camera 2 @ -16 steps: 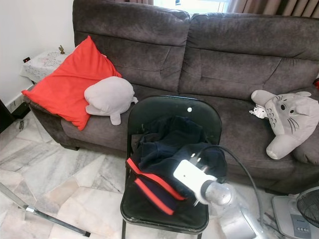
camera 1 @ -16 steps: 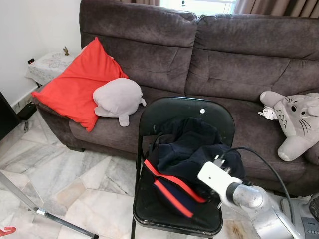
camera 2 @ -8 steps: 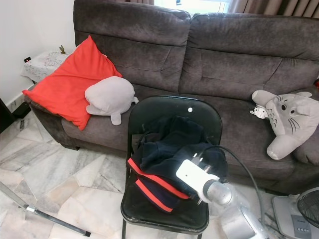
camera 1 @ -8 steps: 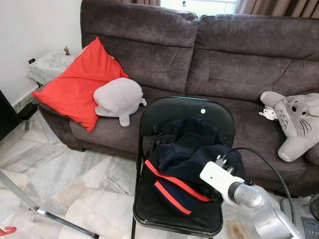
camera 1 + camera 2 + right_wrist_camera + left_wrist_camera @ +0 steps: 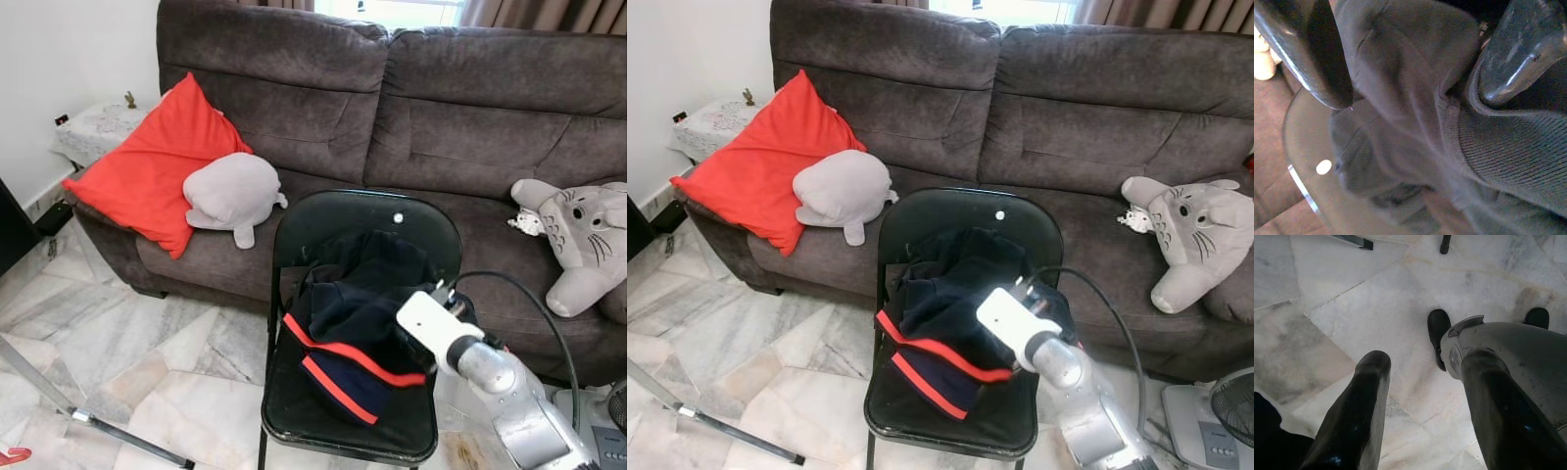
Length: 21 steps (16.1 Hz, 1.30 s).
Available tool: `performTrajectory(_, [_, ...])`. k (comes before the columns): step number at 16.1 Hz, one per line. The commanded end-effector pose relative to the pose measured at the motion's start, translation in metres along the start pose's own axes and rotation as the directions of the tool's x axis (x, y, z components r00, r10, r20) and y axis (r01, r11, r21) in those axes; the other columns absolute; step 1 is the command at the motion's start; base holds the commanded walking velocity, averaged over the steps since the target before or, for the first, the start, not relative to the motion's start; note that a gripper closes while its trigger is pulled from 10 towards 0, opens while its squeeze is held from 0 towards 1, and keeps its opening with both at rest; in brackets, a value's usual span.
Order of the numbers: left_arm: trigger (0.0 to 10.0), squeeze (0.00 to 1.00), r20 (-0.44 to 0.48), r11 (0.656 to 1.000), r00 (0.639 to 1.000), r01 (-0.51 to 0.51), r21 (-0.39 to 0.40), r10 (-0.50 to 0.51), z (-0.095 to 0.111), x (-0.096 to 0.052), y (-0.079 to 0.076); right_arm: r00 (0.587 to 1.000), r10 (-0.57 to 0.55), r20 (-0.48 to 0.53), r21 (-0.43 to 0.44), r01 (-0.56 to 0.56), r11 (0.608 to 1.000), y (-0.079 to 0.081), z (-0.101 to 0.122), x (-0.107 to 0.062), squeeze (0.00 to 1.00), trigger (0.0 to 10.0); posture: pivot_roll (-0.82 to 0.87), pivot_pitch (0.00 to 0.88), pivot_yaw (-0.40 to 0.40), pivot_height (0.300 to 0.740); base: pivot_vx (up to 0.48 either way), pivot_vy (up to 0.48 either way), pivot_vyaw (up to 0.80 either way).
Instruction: Hang hanger
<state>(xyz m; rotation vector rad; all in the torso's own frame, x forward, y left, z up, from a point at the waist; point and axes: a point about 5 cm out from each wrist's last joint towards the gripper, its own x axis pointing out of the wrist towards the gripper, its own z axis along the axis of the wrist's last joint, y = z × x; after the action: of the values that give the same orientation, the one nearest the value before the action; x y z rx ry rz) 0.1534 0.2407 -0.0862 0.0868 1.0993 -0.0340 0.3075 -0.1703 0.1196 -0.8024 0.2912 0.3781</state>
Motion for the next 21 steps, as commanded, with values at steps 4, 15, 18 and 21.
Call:
performTrajectory(4, [10.0,0.0,-0.025,1.0,1.0,0.002,0.025,-0.001,-0.004,-0.001,0.001,0.999,0.002,0.043,0.074,-0.006,0.997,0.013,-0.003,-0.001,0.0,10.0,-0.07,0.06,0.021,0.74,0.0,0.0,0.0])
performTrajectory(15, [10.0,0.0,-0.024,0.999,1.0,0.011,0.035,-0.01,-0.003,0.0,0.001,1.0,0.013,-0.028,0.378,-0.002,0.926,0.043,-0.024,0.002,0.0,10.0,-0.06,0.055,0.023,0.74,0.0,0.0,0.0])
performTrajectory(18, [10.0,0.0,-0.024,0.999,1.0,0.012,0.038,-0.011,-0.002,0.0,0.001,0.999,0.021,-0.049,0.341,-0.003,0.94,0.047,-0.028,0.004,0.0,0.0,-0.06,0.054,0.025,0.74,0.0,0.0,0.0])
performTrajectory(21, [10.0,0.0,-0.023,0.999,1.0,0.013,0.04,-0.012,-0.002,0.0,0.001,0.995,0.023,-0.101,0.275,0.006,0.961,0.05,-0.037,0.006,0.0,10.0,-0.06,0.054,0.026,0.74,0.0,0.0,0.0])
